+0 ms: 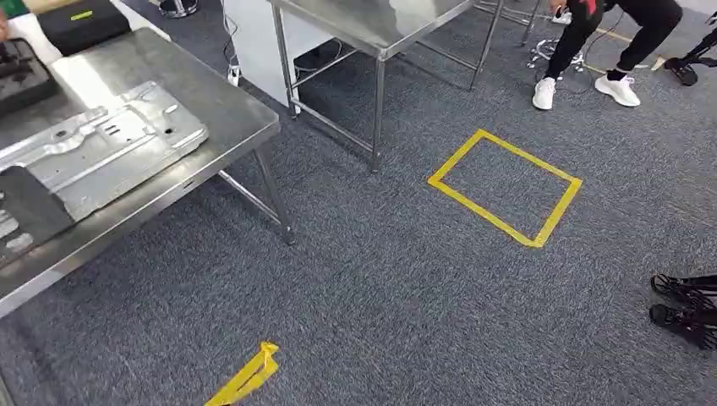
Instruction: Take the parts from the cabinet and place them on the table.
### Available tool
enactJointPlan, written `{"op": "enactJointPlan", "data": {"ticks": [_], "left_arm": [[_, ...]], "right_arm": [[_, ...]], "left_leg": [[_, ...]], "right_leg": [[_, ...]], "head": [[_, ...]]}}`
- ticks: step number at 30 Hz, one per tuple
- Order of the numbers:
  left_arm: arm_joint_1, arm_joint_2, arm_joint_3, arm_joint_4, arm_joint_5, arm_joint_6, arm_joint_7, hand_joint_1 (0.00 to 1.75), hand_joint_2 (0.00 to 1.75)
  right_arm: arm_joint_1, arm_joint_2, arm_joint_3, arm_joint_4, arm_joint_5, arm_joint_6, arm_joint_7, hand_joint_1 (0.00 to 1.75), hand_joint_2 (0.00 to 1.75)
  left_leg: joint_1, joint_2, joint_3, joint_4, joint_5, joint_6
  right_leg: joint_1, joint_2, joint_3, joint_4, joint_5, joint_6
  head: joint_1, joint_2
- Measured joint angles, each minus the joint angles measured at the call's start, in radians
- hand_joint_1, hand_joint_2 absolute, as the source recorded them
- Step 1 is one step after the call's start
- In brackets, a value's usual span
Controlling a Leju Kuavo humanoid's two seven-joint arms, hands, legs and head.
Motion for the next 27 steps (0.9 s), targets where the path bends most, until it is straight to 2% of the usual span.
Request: {"op": "enactJointPlan", "data": {"ticks": [1, 2, 3, 4, 5, 6, 7, 8, 9, 11, 12, 13, 14, 15, 16, 17, 18, 19, 20, 21, 22, 23, 24, 27], "left_arm": [[0.002, 0.003, 0.0, 0.0, 0.0, 0.0, 0.0, 0.0, 0.0], [0.005, 0.006, 0.0, 0.0, 0.0, 0.0, 0.0, 0.0, 0.0], [0.006, 0.01, 0.0, 0.0, 0.0, 0.0, 0.0, 0.0, 0.0], [0.009, 0.012, 0.0, 0.0, 0.0, 0.0, -0.001, 0.0, 0.0], [0.01, 0.012, 0.0, 0.0, 0.0, 0.0, -0.003, 0.0, 0.0], [0.009, 0.013, 0.0, 0.0, 0.0, 0.0, -0.003, 0.0, 0.0], [0.009, 0.013, 0.0, 0.0, 0.0, 0.0, -0.003, 0.0, 0.0], [0.008, 0.013, 0.0, 0.001, 0.0, 0.0, -0.002, 0.0, 0.0], [0.006, 0.013, 0.0, 0.001, 0.0, 0.0, 0.0, 0.0, 0.0], [0.007, 0.013, 0.0, 0.001, 0.0, 0.0, -0.002, 0.0, 0.0], [0.007, 0.013, 0.0, 0.001, 0.0, 0.0, -0.002, 0.0, 0.0], [0.005, 0.013, 0.0, 0.001, 0.0, -0.001, -0.007, 0.0, 0.0], [0.004, 0.007, 0.0, 0.0, 0.0, 0.0, -0.005, 0.0, 0.0], [0.005, 0.005, 0.0, 0.001, 0.0, -0.001, -0.004, 0.0, 0.0], [0.005, 0.0, 0.0, 0.001, 0.0, 0.0, -0.004, 0.0, 0.0], [0.006, -0.003, 0.0, 0.001, 0.0, 0.0, -0.004, 0.0, 0.0], [0.007, -0.004, 0.0, 0.001, 0.0, 0.0, -0.004, 0.0, 0.0], [0.007, -0.005, 0.0, 0.001, 0.0, 0.0, -0.004, 0.0, 0.0], [0.006, -0.005, 0.0, 0.001, 0.0, 0.0, -0.004, 0.0, 0.0], [0.005, -0.005, 0.0, 0.001, 0.0, 0.0, -0.004, 0.0, 0.0], [0.005, -0.005, 0.0, 0.001, 0.0, -0.001, -0.005, 0.0, 0.0], [0.004, -0.005, 0.0, 0.001, 0.0, -0.001, -0.005, 0.0, 0.0], [0.005, -0.005, 0.0, 0.001, 0.0, -0.001, -0.004, 0.0, 0.0], [0.002, -0.006, 0.0, 0.0, 0.0, -0.001, -0.004, 0.0, 0.0]], "right_arm": [[-0.004, 0.001, 0.0, 0.0, 0.0, 0.0, 0.0, 0.0, 0.0], [-0.005, 0.002, 0.0, 0.0, 0.0, 0.002, 0.0, 0.0, 0.0], [-0.005, 0.003, 0.0, 0.0, 0.0, 0.003, 0.0, 0.0, 0.0], [-0.003, 0.003, 0.0, 0.0, 0.0, 0.003, 0.0, 0.0, 0.0], [-0.001, 0.004, 0.0, 0.0, 0.0, 0.003, 0.0, 0.0, 0.0], [0.0, 0.005, 0.0, 0.001, 0.0, 0.003, 0.0, 0.0, 0.0], [0.0, 0.005, 0.0, 0.001, 0.0, 0.003, -0.002, 0.0, 0.0], [-0.002, 0.004, 0.0, 0.0, 0.0, 0.003, -0.003, 0.0, 0.0], [-0.004, 0.004, 0.0, 0.0, 0.0, 0.003, -0.004, 0.0, 0.0], [-0.002, 0.004, 0.0, 0.001, -0.001, 0.003, -0.005, 0.0, 0.0], [0.002, 0.003, 0.0, 0.001, -0.002, 0.003, -0.005, 0.0, 0.0], [0.005, 0.003, 0.0, 0.001, -0.002, 0.003, -0.005, 0.0, 0.0], [0.006, 0.001, 0.0, 0.001, -0.002, 0.003, -0.005, 0.0, 0.0], [0.003, 0.001, 0.0, 0.001, -0.002, 0.003, -0.005, 0.0, 0.0], [-0.001, 0.001, 0.0, 0.001, -0.002, 0.003, -0.006, 0.0, 0.0], [-0.001, 0.003, 0.0, 0.001, -0.002, 0.004, -0.006, 0.0, 0.0], [0.0, 0.004, 0.0, 0.001, -0.002, 0.004, -0.006, 0.0, 0.0], [0.004, 0.004, 0.0, 0.001, -0.002, 0.005, -0.006, 0.0, 0.0], [0.006, 0.004, 0.0, 0.001, -0.002, 0.005, -0.006, 0.0, 0.0], [0.007, 0.002, 0.0, 0.001, -0.002, 0.005, -0.006, 0.0, 0.0], [0.005, 0.002, 0.0, 0.001, -0.002, 0.005, -0.006, 0.0, 0.0], [0.002, 0.0, 0.0, 0.001, -0.002, 0.005, -0.006, 0.0, 0.0], [-0.004, 0.0, 0.0, 0.0, -0.002, 0.005, -0.006, 0.0, 0.0], [-0.003, -0.007, 0.0, 0.001, -0.002, 0.005, -0.006, 0.0, 0.0]], "left_leg": [[0.001, -0.009, -0.043, 0.083, -0.036, -0.002], [0.001, -0.013, -0.076, 0.143, -0.054, -0.005], [0.001, -0.014, -0.094, 0.166, -0.05, -0.006], [0.002, -0.014, -0.091, 0.143, -0.02, -0.008], [0.005, -0.017, -0.067, 0.079, 0.029, -0.01], [0.009, -0.028, -0.026, -0.019, 0.087, -0.013], [0.016, -0.067, 0.007, -0.098, 0.126, -0.019], [0.022, -0.114, 0.015, -0.118, 0.107, -0.02], [0.019, -0.098, 0.013, -0.119, 0.109, -0.001], [0.011, -0.077, 0.014, -0.119, 0.108, 0.013], [0.015, -0.064, 0.017, -0.124, 0.111, 0.022], [0.017, -0.048, 0.02, -0.127, 0.114, 0.028], [0.015, -0.043, 0.021, -0.128, 0.113, 0.034], [0.012, -0.031, 0.022, -0.128, 0.112, 0.039], [0.009, -0.017, 0.022, -0.128, 0.11, 0.042], [0.007, -0.004, 0.022, -0.128, 0.107, 0.045], [0.004, 0.006, 0.024, -0.128, 0.106, 0.045], [0.001, 0.018, 0.027, -0.128, 0.103, 0.047], [-0.002, 0.027, 0.031, -0.128, 0.099, 0.047], [-0.003, 0.038, 0.037, -0.128, 0.096, 0.047], [-0.003, 0.047, 0.043, -0.128, 0.092, 0.045], [-0.005, 0.056, 0.048, -0.129, 0.087, 0.041], [-0.005, 0.064, 0.049, -0.131, 0.084, 0.035], [-0.001, 0.096, 0.061, -0.14, 0.079, 0.021]], "right_leg": [[0.0, 0.013, 0.0, 0.0, -0.001, -0.002], [0.0, 0.028, 0.0, 0.001, -0.001, -0.002], [-0.001, 0.043, 0.001, 0.002, -0.002, -0.002], [-0.002, 0.059, 0.002, 0.004, -0.004, 0.0], [-0.004, 0.074, 0.004, 0.007, -0.006, 0.004], [-0.008, 0.09, 0.006, 0.013, -0.01, 0.009], [-0.009, 0.102, 0.003, 0.02, -0.016, 0.016], [-0.005, 0.112, -0.005, 0.034, -0.02, 0.023], [-0.008, 0.128, -0.014, 0.039, -0.021, 0.029], [-0.015, 0.146, -0.016, 0.032, -0.016, 0.038], [-0.015, 0.157, -0.018, 0.033, -0.017, 0.044], [-0.012, 0.121, -0.021, 0.046, -0.025, 0.046], [-0.01, 0.065, -0.041, 0.089, -0.049, 0.051], [-0.011, 0.036, -0.084, 0.17, -0.089, 0.055], [-0.013, 0.021, -0.136, 0.271, -0.131, 0.057], [-0.015, 0.016, -0.179, 0.35, -0.157, 0.059], [-0.016, 0.014, -0.203, 0.39, -0.162, 0.058], [-0.017, 0.014, -0.199, 0.375, -0.14, 0.055], [-0.015, 0.013, -0.17, 0.313, -0.1, 0.048], [-0.011, 0.005, -0.12, 0.212, -0.05, 0.038], [-0.002, -0.026, -0.066, 0.112, -0.011, 0.026], [0.015, -0.09, -0.035, 0.045, -0.009, 0.013], [0.015, -0.076, -0.032, 0.043, -0.011, 0.015], [0.021, -0.04, -0.034, 0.032, -0.008, 0.007]], "head": [[0.0, 0.0], [0.0, 0.0], [0.0, 0.0], [0.0, 0.0], [0.0, 0.0], [0.0, 0.0], [0.0, 0.0], [0.0, 0.0], [0.002, 0.0], [0.001, 0.0], [0.001, 0.0], [0.002, 0.0], [0.008, 0.0], [0.008, 0.0], [0.008, 0.0], [0.008, 0.0], [0.008, 0.0], [0.008, 0.0], [0.008, 0.0], [0.008, 0.0], [0.008, 0.0], [0.008, 0.0], [0.007, 0.0], [0.008, 0.0]]}}
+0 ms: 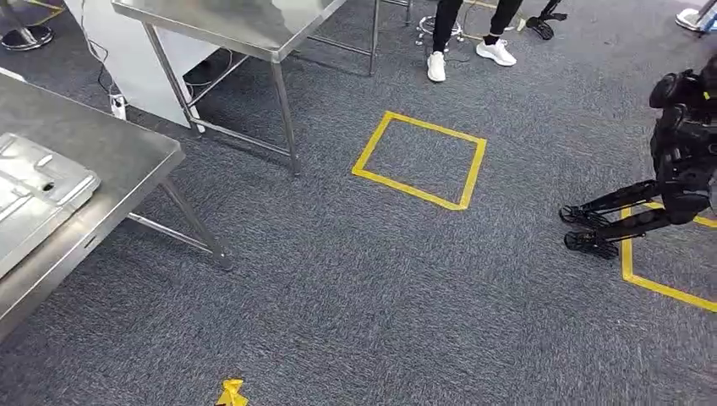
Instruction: Take the parts from the cabinet and place them on the table.
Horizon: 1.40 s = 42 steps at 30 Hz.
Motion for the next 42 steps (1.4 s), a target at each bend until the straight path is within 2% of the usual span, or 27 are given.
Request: {"op": "enactJointPlan", "data": {"ticks": [1, 2, 3, 5, 6, 7, 8, 10, 11, 12, 16, 18, 20, 22, 23, 25, 26, 27, 31, 32, 34, 36, 37, 38, 40, 41, 42], "left_arm": [[-0.001, 0.0, 0.0, -0.001, 0.0, 0.0, -0.004, 0.0, 0.0], [-0.003, 0.0, 0.0, -0.001, 0.0, 0.0, -0.003, 0.0, 0.0], [-0.001, 0.002, 0.0, -0.001, 0.0, 0.0, 0.0, 0.0, 0.0], [0.001, 0.008, 0.0, -0.001, 0.0, 0.0, 0.001, 0.0, 0.0], [0.003, 0.012, 0.0, -0.001, 0.0, 0.0, 0.001, 0.0, 0.0], [0.004, 0.014, 0.0, -0.001, 0.0, 0.0, 0.001, 0.0, 0.0], [0.006, 0.016, 0.0, -0.001, 0.0, 0.0, 0.0, 0.0, 0.0], [0.006, 0.018, 0.0, -0.001, 0.0, 0.0, -0.001, 0.0, 0.0], [0.006, 0.018, 0.0, -0.001, 0.0, 0.0, 0.0, 0.0, 0.0], [0.004, 0.018, 0.0, 0.0, 0.0, 0.0, 0.003, 0.0, 0.0], [-0.002, 0.018, 0.0, 0.0, 0.0, 0.001, 0.004, 0.0, 0.0], [-0.003, 0.012, 0.0, 0.0, 0.0, 0.001, 0.004, 0.0, 0.0], [0.0, 0.005, 0.0, 0.0, 0.0, 0.001, 0.005, 0.0, 0.0], [0.002, 0.002, 0.0, 0.0, 0.0, 0.002, 0.006, 0.0, 0.0], [0.001, 0.002, 0.0, 0.0, 0.0, 0.001, 0.007, 0.0, 0.0], [0.001, 0.002, 0.0, 0.0, 0.0, 0.0, 0.008, 0.0, 0.0], [0.0, 0.002, 0.0, 0.0, 0.0, 0.0, 0.008, 0.0, 0.0], [0.0, 0.002, 0.0, 0.0, 0.0, 0.0, 0.009, 0.0, 0.0], [-0.002, 0.002, 0.0, 0.0, 0.0, 0.0, 0.01, 0.0, 0.0], [-0.003, 0.002, 0.0, -0.002, 0.0, 0.0, 0.006, 0.0, 0.0], [-0.004, 0.003, 0.0, -0.002, 0.0, 0.0, 0.007, 0.0, 0.0], [-0.001, 0.011, 0.0, -0.001, 0.0, 0.0, 0.01, 0.0, 0.0], [0.003, 0.016, 0.0, -0.001, 0.0, 0.0, 0.01, 0.0, 0.0], [0.005, 0.018, 0.0, -0.001, 0.0, 0.0, 0.009, 0.0, 0.0], [0.006, 0.022, 0.0, -0.001, 0.0, 0.0, 0.006, 0.0, 0.0], [0.005, 0.023, 0.0, -0.001, 0.0, 0.0, 0.006, 0.0, 0.0], [0.006, 0.022, 0.0, -0.001, 0.0, 0.0, 0.007, 0.0, 0.0]], "right_arm": [[0.002, 0.0, 0.0, 0.0, 0.0, 0.0, 0.0, 0.0, 0.0], [0.004, 0.003, 0.0, 0.0, 0.0, 0.0, 0.0, 0.0, 0.0], [0.003, 0.003, 0.0, 0.0, 0.0, 0.0, 0.0, 0.0, 0.0], [-0.003, 0.007, 0.0, 0.0, 0.0, 0.0, 0.0, 0.0, 0.0], [-0.003, 0.008, 0.0, 0.0, 0.0, 0.0, 0.0, 0.0, 0.0], [-0.002, 0.008, 0.0, 0.0, 0.0, 0.0, 0.0, 0.0, 0.0], [0.0, 0.009, 0.0, 0.0, 0.0, 0.0, 0.0, 0.0, 0.0], [0.001, 0.012, 0.0, 0.0, 0.0, 0.0, 0.0, 0.0, 0.0], [0.001, 0.012, 0.0, 0.0, 0.0, 0.0, 0.0, 0.0, 0.0], [-0.001, 0.011, 0.0, 0.0, 0.0, 0.0, 0.0, 0.0, 0.0], [0.007, 0.009, 0.0, 0.0, -0.004, 0.0, 0.0, 0.0, 0.0], [0.009, 0.008, 0.0, 0.0, -0.004, 0.0, 0.001, 0.0, 0.0], [0.004, 0.008, 0.0, 0.0, -0.004, 0.0, 0.001, 0.0, 0.0], [0.005, 0.011, 0.0, 0.0, -0.004, 0.0, 0.001, 0.0, 0.0], [0.009, 0.011, 0.0, 0.0, -0.004, 0.0, 0.003, 0.0, 0.0], [0.01, 0.01, 0.0, 0.001, -0.004, 0.0, 0.003, 0.0, 0.0], [0.007, 0.01, 0.0, 0.001, -0.004, 0.0, 0.003, 0.0, 0.0], [0.003, 0.009, 0.0, 0.001, -0.004, 0.0, 0.003, 0.0, 0.0], [-0.005, 0.004, 0.0, 0.001, -0.004, 0.0, 0.003, 0.0, 0.0], [-0.003, 0.006, 0.0, 0.001, -0.004, 0.0, 0.003, 0.0, 0.0], [-0.001, 0.009, 0.0, 0.001, -0.005, 0.0, 0.001, 0.0, 0.0], [-0.005, 0.011, 0.0, 0.001, -0.005, 0.0, 0.001, 0.0, 0.0], [-0.004, 0.012, 0.0, 0.001, -0.005, 0.003, 0.001, 0.0, 0.0], [-0.003, 0.013, 0.0, 0.001, -0.005, 0.005, 0.001, 0.0, 0.0], [0.0, 0.014, 0.0, 0.001, -0.006, 0.008, 0.001, 0.0, 0.0], [0.0, 0.015, 0.0, 0.001, -0.006, 0.009, 0.001, 0.0, 0.0], [0.0, 0.015, 0.0, 0.001, -0.005, 0.009, 0.001, 0.0, 0.0]], "left_leg": [[0.002, -0.014, 0.007, 0.002, -0.007, -0.007], [0.002, -0.074, -0.001, 0.031, -0.025, -0.011], [0.002, -0.1, -0.032, 0.094, -0.061, -0.013], [0.003, -0.112, -0.12, 0.258, -0.13, -0.019], [0.004, -0.112, -0.154, 0.312, -0.141, -0.022], [0.005, -0.113, -0.167, 0.316, -0.122, -0.026], [0.008, -0.114, -0.153, 0.266, -0.074, -0.029], [0.015, -0.137, -0.078, 0.085, 0.032, -0.036], [0.022, -0.171, -0.053, 0.024, 0.053, -0.04], [0.018, -0.177, -0.051, 0.016, 0.042, -0.035], [0.019, -0.138, -0.05, 0.01, 0.051, -0.001], [0.016, -0.123, -0.049, 0.009, 0.054, 0.012], [0.012, -0.102, -0.051, 0.009, 0.052, 0.017], [0.008, -0.08, -0.051, 0.009, 0.049, 0.02], [0.007, -0.072, -0.049, 0.009, 0.047, 0.02], [0.004, -0.053, -0.042, 0.009, 0.043, 0.018], [0.004, -0.044, -0.037, 0.009, 0.04, 0.016], [0.001, -0.036, -0.033, 0.009, 0.036, 0.012], [0.004, 0.011, -0.018, 0.001, 0.025, -0.01], [0.004, 0.007, -0.01, 0.0, 0.018, -0.019], [0.006, -0.081, -0.047, 0.094, -0.038, -0.027], [0.008, -0.106, -0.132, 0.265, -0.113, -0.031], [0.008, -0.109, -0.161, 0.313, -0.12, -0.033], [0.008, -0.111, -0.166, 0.31, -0.103, -0.034], [0.01, -0.118, -0.113, 0.171, -0.006, -0.034], [0.014, -0.139, -0.07, 0.072, 0.045, -0.037], [0.021, -0.19, -0.042, 0.015, 0.052, -0.039]], "right_leg": [[-0.014, 0.013, 0.019, -0.025, 0.016, -0.004], [-0.014, 0.021, 0.03, -0.038, 0.019, -0.004], [-0.016, 0.031, 0.033, -0.041, 0.022, -0.007], [-0.02, 0.057, 0.033, -0.04, 0.02, -0.009], [-0.02, 0.071, 0.033, -0.039, 0.02, -0.009], [-0.023, 0.087, 0.034, -0.037, 0.018, -0.006], [-0.026, 0.103, 0.034, -0.032, 0.015, -0.003], [-0.034, 0.131, 0.035, -0.019, 0.007, 0.008], [-0.035, 0.141, 0.03, -0.011, 0.002, 0.015], [-0.033, 0.154, 0.024, 0.001, -0.004, 0.023], [-0.038, 0.174, 0.021, -0.006, -0.002, 0.045], [-0.034, 0.075, -0.012, 0.067, -0.049, 0.05], [-0.039, 0.056, -0.099, 0.241, -0.131, 0.057], [-0.041, 0.055, -0.158, 0.356, -0.162, 0.057], [-0.041, 0.055, -0.15, 0.336, -0.138, 0.053], [-0.036, 0.044, -0.069, 0.174, -0.054, 0.039], [-0.027, 0.009, -0.017, 0.079, -0.018, 0.028], [-0.012, -0.057, 0.021, 0.011, -0.007, 0.013], [-0.006, -0.003, 0.019, -0.009, -0.006, 0.004], [-0.017, 0.008, 0.036, -0.03, 0.009, 0.0], [-0.021, 0.027, 0.045, -0.04, 0.013, -0.003], [-0.023, 0.055, 0.045, -0.039, 0.011, -0.007], [-0.023, 0.072, 0.046, -0.037, 0.01, -0.007], [-0.023, 0.087, 0.046, -0.035, 0.009, -0.006], [-0.028, 0.118, 0.047, -0.026, 0.003, 0.001], [-0.031, 0.132, 0.048, -0.019, -0.001, 0.006], [-0.032, 0.144, 0.043, -0.012, -0.006, 0.013]], "head": [[-0.003, 0.0], [-0.004, 0.0], [-0.005, 0.0], [-0.007, 0.0], [-0.007, 0.0], [-0.007, 0.0], [-0.007, 0.0], [-0.007, 0.0], [-0.007, 0.0], [-0.009, 0.0], [-0.007, 0.0], [0.0, 0.0], [0.0, 0.0], [0.0, 0.0], [0.0, 0.0], [0.0, 0.0], [0.0, 0.0], [0.0, 0.0], [-0.001, 0.0], [-0.002, 0.0], [-0.005, 0.0], [-0.009, 0.0], [-0.008, 0.0], [-0.009, 0.0], [-0.009, 0.0], [-0.009, 0.0], [-0.009, 0.0]]}}
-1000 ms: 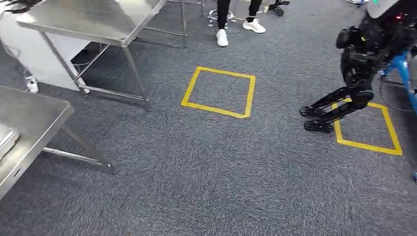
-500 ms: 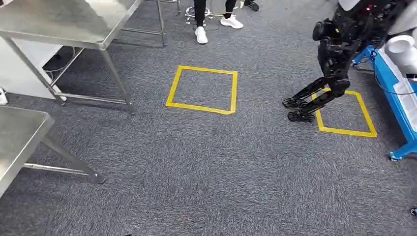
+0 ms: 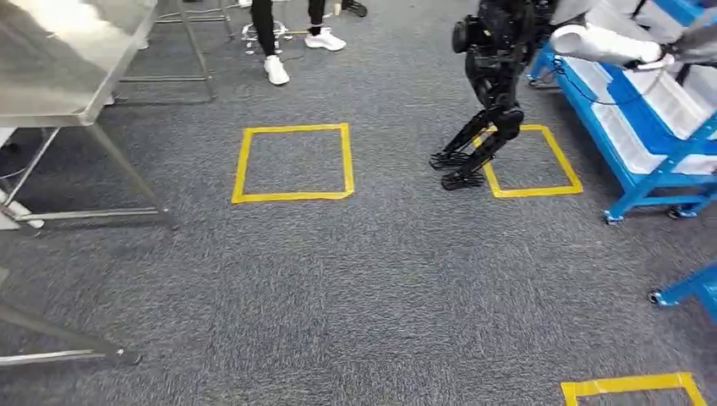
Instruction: Take the parts from the cabinet and place them on the table.
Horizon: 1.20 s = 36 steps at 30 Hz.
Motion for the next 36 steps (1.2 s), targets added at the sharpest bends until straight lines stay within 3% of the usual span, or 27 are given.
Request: {"op": "enactJointPlan", "data": {"ticks": [4, 5, 6, 7, 9, 10, 11, 12, 13, 14, 15, 16, 19, 20, 21, 22, 23, 25, 31, 32, 33, 34, 36], "left_arm": [[-0.004, 0.0, 0.0, 0.0, 0.0, 0.0, 0.002, 0.0, 0.0], [-0.005, 0.0, 0.0, 0.0, 0.0, -0.002, -0.002, 0.0, 0.0], [-0.007, -0.001, 0.0, 0.0, 0.0, -0.002, -0.002, 0.0, 0.0], [-0.007, -0.005, 0.0, 0.0, 0.0, -0.002, -0.002, 0.0, 0.0], [-0.004, -0.013, 0.0, 0.0, 0.0, -0.002, -0.002, 0.0, 0.0], [-0.003, -0.015, 0.0, 0.0, 0.0, -0.002, -0.002, 0.0, 0.0], [-0.002, -0.016, 0.0, 0.0, 0.0, -0.002, -0.002, 0.0, 0.0], [-0.003, -0.016, 0.0, 0.0, 0.0, -0.002, -0.002, 0.0, 0.0], [-0.003, -0.016, 0.0, 0.0, 0.0, -0.002, -0.002, 0.0, 0.0], [-0.003, -0.016, 0.0, 0.0, 0.0, -0.002, -0.003, 0.0, 0.0], [-0.004, -0.016, 0.0, 0.0, 0.0, -0.003, -0.004, 0.0, 0.0], [-0.004, -0.016, 0.0, 0.0, 0.0, -0.003, -0.004, 0.0, 0.0], [-0.008, -0.017, 0.0, 0.0, 0.0, -0.004, -0.004, 0.0, 0.0], [-0.011, -0.017, 0.0, -0.001, 0.0, -0.005, -0.006, 0.0, 0.0], [-0.012, -0.017, 0.0, 0.0, 0.0, -0.005, -0.006, 0.0, 0.0], [-0.011, -0.017, 0.0, 0.0, 0.0, -0.006, -0.005, 0.0, 0.0], [-0.009, -0.013, 0.0, 0.0, 0.0, -0.006, -0.003, 0.0, 0.0], [-0.006, -0.004, 0.0, 0.0, 0.0, -0.007, -0.003, 0.0, 0.0], [-0.005, -0.003, 0.0, 0.0, 0.0, -0.007, -0.003, 0.0, 0.0], [-0.002, 0.0, 0.0, 0.0, 0.0, -0.007, -0.002, 0.0, 0.0], [-0.001, 0.002, 0.0, 0.0, 0.0, -0.007, -0.002, 0.0, 0.0], [-0.003, 0.004, 0.0, 0.0, 0.0, -0.007, 0.001, 0.0, 0.0], [-0.006, 0.004, 0.0, 0.0, 0.0, -0.007, -0.001, 0.0, 0.0]], "right_arm": [[0.004, 0.0, 0.0, 0.0, 0.0, 0.0, 0.0, 0.0, 0.0], [0.006, -0.002, 0.0, 0.0, 0.0, 0.0, 0.0, 0.0, 0.0], [0.008, -0.001, 0.0, 0.0, 0.0, 0.0, 0.0, 0.0, 0.0], [0.006, -0.005, 0.0, 0.0, 0.0, 0.0, 0.0, 0.0, 0.0], [0.001, -0.005, 0.0, 0.0, 0.0, 0.0, 0.0, 0.0, 0.0], [0.002, -0.003, 0.0, 0.0, 0.0, 0.0, 0.0, 0.0, 0.0], [0.005, -0.003, 0.0, 0.0, 0.0, 0.0, 0.0, 0.0, 0.0], [0.008, -0.003, 0.0, 0.0, 0.0, 0.0, 0.0, 0.0, 0.0], [0.009, -0.004, 0.0, 0.0, 0.0, 0.0, 0.0, 0.0, 0.0], [0.008, -0.005, 0.0, 0.0, 0.0, 0.0, 0.0, 0.0, 0.0], [0.006, -0.007, 0.0, 0.0, 0.0, 0.0, -0.001, 0.0, 0.0], [0.0, -0.008, 0.0, 0.0, 0.0, 0.0, -0.001, 0.0, 0.0], [-0.002, -0.014, 0.0, 0.0, -0.001, 0.0, -0.001, 0.0, 0.0], [0.0, -0.014, 0.0, 0.0, -0.002, 0.0, -0.001, 0.0, 0.0], [0.004, -0.013, 0.0, 0.0, -0.002, 0.0, -0.001, 0.0, 0.0], [0.003, -0.013, 0.0, 0.0, -0.002, 0.0, -0.001, 0.0, 0.0], [-0.001, -0.012, 0.0, 0.0, -0.002, 0.0, -0.001, 0.0, 0.0], [-0.003, -0.008, 0.0, 0.0, -0.002, 0.0, -0.001, 0.0, 0.0], [-0.004, -0.008, 0.0, 0.0, -0.002, 0.0, -0.001, 0.0, 0.0], [-0.003, -0.007, 0.0, 0.0, -0.002, 0.0, -0.001, 0.0, 0.0], [-0.001, -0.007, 0.0, 0.0, -0.002, 0.0, -0.001, 0.0, 0.0], [-0.004, -0.004, 0.0, 0.0, -0.002, 0.0, -0.001, 0.0, 0.0], [0.003, -0.004, 0.0, 0.0, -0.002, 0.0, -0.001, 0.0, 0.0]], "left_leg": [[-0.012, 0.036, -0.002, -0.004, -0.002, 0.03], [-0.005, 0.052, -0.001, -0.01, 0.004, 0.04], [-0.006, 0.059, 0.0, -0.011, 0.004, 0.045], [-0.008, 0.065, 0.0, -0.011, 0.003, 0.051], [-0.012, 0.088, -0.001, -0.011, -0.001, 0.055], [-0.014, 0.101, 0.0, -0.011, -0.003, 0.057], [-0.016, 0.111, 0.001, -0.011, -0.004, 0.057], [-0.018, 0.119, 0.004, -0.011, -0.007, 0.057], [-0.019, 0.128, 0.008, -0.011, -0.009, 0.057], [-0.021, 0.138, 0.014, -0.011, -0.013, 0.055], [-0.022, 0.148, 0.02, -0.012, -0.017, 0.053], [-0.028, 0.159, 0.023, -0.01, -0.023, 0.045], [-0.02, 0.19, 0.031, -0.019, -0.027, 0.031], [-0.021, 0.195, 0.04, -0.021, -0.031, 0.022], [-0.019, 0.152, 0.041, -0.01, -0.039, 0.016], [-0.018, 0.109, 0.017, 0.035, -0.068, 0.011], [-0.018, 0.089, -0.023, 0.114, -0.109, 0.01], [-0.017, 0.08, -0.107, 0.27, -0.168, 0.005], [-0.017, 0.08, -0.12, 0.29, -0.17, 0.004], [-0.016, 0.079, -0.13, 0.288, -0.141, 0.003], [-0.016, 0.078, -0.118, 0.251, -0.108, 0.002], [-0.006, 0.009, -0.013, -0.005, 0.01, 0.01], [-0.008, 0.034, -0.01, -0.008, 0.012, 0.029]], "right_leg": [[-0.004, 0.034, -0.011, 0.001, 0.0, 0.024], [-0.003, 0.027, -0.012, 0.008, -0.004, 0.028], [0.002, -0.037, -0.024, 0.036, -0.023, 0.031], [0.0, -0.07, -0.055, 0.097, -0.058, 0.035], [-0.005, -0.086, -0.144, 0.273, -0.135, 0.04], [-0.006, -0.088, -0.18, 0.339, -0.149, 0.041], [-0.007, -0.089, -0.188, 0.348, -0.14, 0.04], [-0.007, -0.09, -0.17, 0.308, -0.11, 0.037], [-0.006, -0.091, -0.134, 0.232, -0.068, 0.031], [-0.002, -0.106, -0.084, 0.135, -0.023, 0.021], [0.009, -0.156, -0.032, 0.041, 0.01, 0.005], [0.015, -0.176, -0.024, 0.018, -0.003, 0.003], [0.022, -0.137, -0.028, 0.013, -0.001, -0.006], [0.017, -0.125, -0.017, -0.006, 0.009, -0.012], [0.011, -0.12, -0.006, -0.019, 0.017, -0.012], [0.007, -0.11, -0.003, -0.023, 0.019, -0.017], [0.006, -0.098, -0.003, -0.024, 0.019, -0.018], [0.006, -0.075, -0.002, -0.022, 0.017, -0.02], [0.006, -0.068, -0.002, -0.021, 0.017, -0.02], [0.004, -0.048, 0.0, -0.018, 0.014, -0.018], [0.003, -0.037, 0.001, -0.017, 0.013, -0.016], [0.0, 0.027, -0.009, 0.009, -0.003, 0.011], [-0.006, 0.049, -0.011, 0.002, -0.001, 0.026]], "head": [[0.0, 0.0], [-0.001, 0.0], [0.003, 0.0], [0.008, 0.0], [0.008, 0.0], [0.008, 0.0], [0.007, 0.0], [0.008, 0.0], [0.008, 0.0], [0.007, 0.0], [0.007, 0.0], [0.006, 0.0], [0.007, 0.0], [0.007, 0.0], [0.005, 0.0], [0.003, 0.0], [0.001, 0.0], [0.001, 0.0], [0.001, 0.0], [0.0, 0.0], [0.0, 0.0], [0.002, 0.0], [0.001, 0.0]]}}
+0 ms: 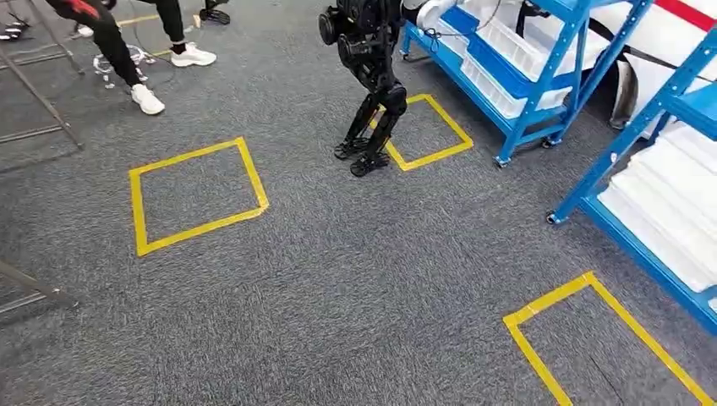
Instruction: Take the parts from the cabinet and place them on the table.
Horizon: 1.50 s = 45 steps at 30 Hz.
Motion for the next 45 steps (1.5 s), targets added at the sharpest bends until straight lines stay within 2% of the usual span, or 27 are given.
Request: {"op": "enactJointPlan", "data": {"ticks": [1, 2, 3, 5, 6, 7, 9, 10, 11, 16, 18, 20, 21, 22, 24, 25, 26, 27, 31, 33, 35, 37, 38, 40, 41, 42, 45], "left_arm": [[-0.002, 0.0, 0.0, 0.0, 0.0, -0.002, -0.004, 0.0, 0.0], [-0.002, -0.003, 0.0, 0.0, 0.0, -0.002, -0.003, 0.0, 0.0], [-0.001, -0.008, 0.0, 0.0, 0.0, -0.003, -0.003, 0.0, 0.0], [0.002, -0.015, 0.0, 0.0, 0.0, -0.003, -0.003, 0.0, 0.0], [0.003, -0.018, 0.0, 0.0, 0.0, -0.003, -0.003, 0.0, 0.0], [0.003, -0.019, 0.0, 0.0, 0.0, -0.003, -0.003, 0.0, 0.0], [0.002, -0.019, 0.0, 0.0, 0.0, -0.003, -0.003, 0.0, 0.0], [0.002, -0.019, 0.0, 0.0, 0.0, -0.003, -0.003, 0.0, 0.0], [0.002, -0.019, 0.0, 0.0, 0.0, -0.003, -0.003, 0.0, 0.0], [0.0, -0.02, 0.0, -0.001, 0.0, -0.003, -0.005, 0.0, 0.0], [-0.002, -0.018, 0.0, 0.0, 0.0, -0.003, -0.004, 0.0, 0.0], [0.001, -0.01, 0.0, 0.0, 0.0, -0.003, -0.002, 0.0, 0.0], [0.003, -0.004, 0.0, 0.0, 0.0, -0.003, -0.002, 0.0, 0.0], [0.006, -0.001, 0.0, 0.0, 0.0, -0.003, -0.002, 0.0, 0.0], [0.008, 0.003, 0.0, 0.0, 0.0, -0.002, -0.003, 0.0, 0.0], [0.007, 0.004, 0.0, 0.0, 0.0, -0.002, -0.003, 0.0, 0.0], [0.008, 0.005, 0.0, 0.0, 0.0, -0.002, -0.002, 0.0, 0.0], [0.007, 0.005, 0.0, 0.0, 0.0, -0.003, -0.002, 0.0, 0.0], [0.002, 0.005, 0.0, 0.0, 0.0, -0.004, -0.001, 0.0, 0.0], [0.001, 0.003, 0.0, 0.0, 0.0, -0.004, -0.002, 0.0, 0.0], [0.004, -0.008, 0.0, 0.0, 0.0, -0.004, 0.0, 0.0, 0.0], [0.005, -0.015, 0.0, 0.0, 0.0, -0.003, 0.0, 0.0, 0.0], [0.004, -0.015, 0.0, 0.0, 0.0, -0.003, -0.001, 0.0, 0.0], [0.003, -0.016, 0.0, 0.0, 0.0, -0.003, -0.001, 0.0, 0.0], [0.002, -0.016, 0.0, 0.0, 0.0, -0.004, -0.001, 0.0, 0.0], [0.003, -0.016, 0.0, 0.0, 0.0, -0.004, -0.002, 0.0, 0.0], [-0.002, -0.016, 0.0, 0.0, 0.0, -0.004, -0.002, 0.0, 0.0]], "right_arm": [[0.004, -0.004, 0.0, 0.0, 0.0, 0.0, 0.0, 0.0, 0.0], [0.004, -0.004, 0.0, 0.0, 0.0, 0.0, 0.0, 0.0, 0.0], [0.001, -0.005, 0.0, 0.0, 0.0, 0.0, 0.0, 0.0, 0.0], [-0.003, -0.005, 0.0, 0.0, -0.001, 0.0, 0.0, 0.0, 0.0], [-0.001, -0.003, 0.0, 0.0, -0.002, 0.0, 0.0, 0.0, 0.0], [0.002, -0.003, 0.0, 0.0, -0.002, 0.0, 0.0, 0.0, 0.0], [0.004, -0.005, 0.0, 0.0, -0.002, 0.0, 0.0, 0.0, 0.0], [0.002, -0.006, 0.0, 0.0, -0.002, 0.0, 0.0, 0.0, 0.0], [-0.001, -0.008, 0.0, 0.0, -0.002, 0.0, 0.0, 0.0, 0.0], [-0.005, -0.011, 0.0, 0.0, -0.003, 0.0, 0.0, 0.0, 0.0], [-0.003, -0.008, 0.0, 0.0, -0.003, 0.0, 0.0, 0.0, 0.0], [-0.007, -0.007, 0.0, 0.0, -0.003, 0.0, 0.0, 0.0, 0.0], [-0.008, -0.005, 0.0, 0.0, -0.003, 0.0, 0.0, 0.0, 0.0], [-0.007, -0.004, 0.0, 0.0, -0.003, 0.0, 0.0, 0.0, 0.0], [-0.004, -0.003, 0.0, 0.0, -0.003, 0.0, 0.0, 0.0, 0.0], [-0.004, -0.003, 0.0, 0.0, -0.003, 0.001, 0.0, 0.0, 0.0], [-0.005, -0.003, 0.0, 0.0, -0.003, 0.003, 0.0, 0.0, 0.0], [-0.008, -0.003, 0.0, 0.0, -0.003, 0.003, 0.0, 0.0, 0.0], [-0.001, -0.005, 0.0, 0.0, 0.0, 0.003, 0.0, 0.0, 0.0], [-0.001, -0.005, 0.0, 0.0, 0.0, 0.003, 0.0, 0.0, 0.0], [-0.006, -0.006, 0.0, 0.0, 0.0, 0.003, 0.0, 0.0, 0.0], [-0.003, -0.004, 0.0, 0.0, 0.0, 0.003, 0.001, 0.0, 0.0], [0.0, -0.005, 0.0, 0.0, 0.0, 0.003, 0.003, 0.0, 0.0], [0.001, -0.006, 0.0, 0.0, 0.0, 0.003, 0.003, 0.0, 0.0], [-0.002, -0.007, 0.0, 0.0, 0.0, 0.003, 0.003, 0.0, 0.0], [-0.006, -0.01, 0.0, 0.0, 0.0, 0.003, 0.003, 0.0, 0.0], [-0.005, -0.012, 0.0, 0.0, 0.0, 0.003, 0.002, 0.0, 0.0]], "left_leg": [[0.006, 0.018, 0.002, -0.005, 0.004, 0.008], [0.005, 0.024, 0.002, -0.006, 0.003, 0.015], [0.003, 0.034, 0.001, -0.006, 0.001, 0.018], [-0.001, 0.06, 0.001, -0.006, -0.002, 0.022], [-0.003, 0.073, 0.002, -0.005, -0.003, 0.023], [-0.004, 0.082, 0.004, -0.005, -0.005, 0.023], [-0.008, 0.101, 0.012, -0.006, -0.01, 0.021], [-0.01, 0.111, 0.017, -0.006, -0.013, 0.019], [-0.011, 0.12, 0.022, -0.006, -0.016, 0.017], [-0.013, 0.16, 0.04, -0.01, -0.035, -0.015], [-0.009, 0.075, 0.003, 0.077, -0.089, -0.027], [-0.007, 0.051, -0.081, 0.242, -0.159, -0.032], [-0.007, 0.049, -0.114, 0.298, -0.168, -0.033], [-0.007, 0.047, -0.122, 0.302, -0.152, -0.034], [-0.004, 0.039, -0.078, 0.185, -0.061, -0.035], [-0.001, 0.02, -0.039, 0.092, -0.011, -0.035], [0.005, -0.032, -0.009, 0.02, 0.015, -0.035], [0.008, -0.049, -0.001, -0.004, 0.0, -0.03], [0.007, -0.001, 0.0, -0.007, 0.006, -0.001], [0.006, 0.018, 0.002, -0.009, 0.006, 0.011], [0.002, 0.046, 0.001, -0.009, 0.003, 0.015], [-0.001, 0.068, 0.003, -0.009, -0.001, 0.017], [-0.002, 0.078, 0.006, -0.009, -0.003, 0.015], [-0.005, 0.097, 0.015, -0.009, -0.009, 0.012], [-0.006, 0.106, 0.021, -0.009, -0.012, 0.01], [-0.015, 0.116, 0.024, -0.006, -0.02, 0.002], [-0.011, 0.139, 0.034, -0.014, -0.024, -0.012]], "right_leg": [[0.002, -0.024, -0.001, 0.012, -0.008, 0.003], [0.006, -0.081, -0.022, 0.053, -0.036, 0.007], [0.003, -0.114, -0.063, 0.135, -0.08, 0.011], [-0.001, -0.135, -0.153, 0.315, -0.153, 0.018], [-0.002, -0.138, -0.178, 0.36, -0.16, 0.019], [-0.003, -0.139, -0.173, 0.348, -0.14, 0.017], [0.0, -0.148, -0.092, 0.188, -0.052, 0.005], [0.005, -0.177, -0.04, 0.09, -0.011, -0.007], [0.017, -0.241, -0.004, 0.023, 0.0, -0.022], [0.015, -0.188, 0.006, -0.006, 0.006, -0.033], [0.009, -0.169, 0.011, -0.015, 0.01, -0.038], [0.008, -0.142, 0.01, -0.014, 0.011, -0.041], [0.008, -0.127, 0.011, -0.014, 0.01, -0.042], [0.008, -0.112, 0.013, -0.013, 0.01, -0.042], [0.006, -0.081, 0.017, -0.01, 0.007, -0.038], [0.004, -0.067, 0.018, -0.006, 0.004, -0.034], [0.003, -0.055, 0.014, -0.001, 0.001, -0.029], [0.008, -0.042, 0.006, 0.015, -0.006, -0.02], [-0.001, -0.009, -0.001, 0.008, -0.004, 0.005], [0.001, -0.1, -0.04, 0.089, -0.055, 0.013], [-0.003, -0.13, -0.131, 0.267, -0.134, 0.02], [-0.005, -0.137, -0.176, 0.347, -0.145, 0.023], [-0.004, -0.139, -0.16, 0.312, -0.115, 0.021], [-0.001, -0.156, -0.078, 0.147, -0.029, 0.007], [0.005, -0.19, -0.028, 0.054, 0.003, -0.005], [0.012, -0.225, -0.011, 0.014, -0.001, -0.014], [0.015, -0.187, -0.016, 0.015, 0.002, -0.022]], "head": [[0.0, 0.0], [0.006, 0.0], [0.008, 0.0], [0.008, 0.0], [0.008, 0.0], [0.007, 0.0], [0.008, 0.0], [0.008, 0.0], [0.008, 0.0], [0.006, 0.0], [0.003, 0.0], [0.0, 0.0], [0.0, 0.0], [0.0, 0.0], [0.0, 0.0], [0.0, 0.0], [0.0, 0.0], [0.001, 0.0], [0.0, 0.0], [0.008, 0.0], [0.008, 0.0], [0.007, 0.0], [0.007, 0.0], [0.008, 0.0], [0.008, 0.0], [0.007, 0.0], [0.006, 0.0]]}}
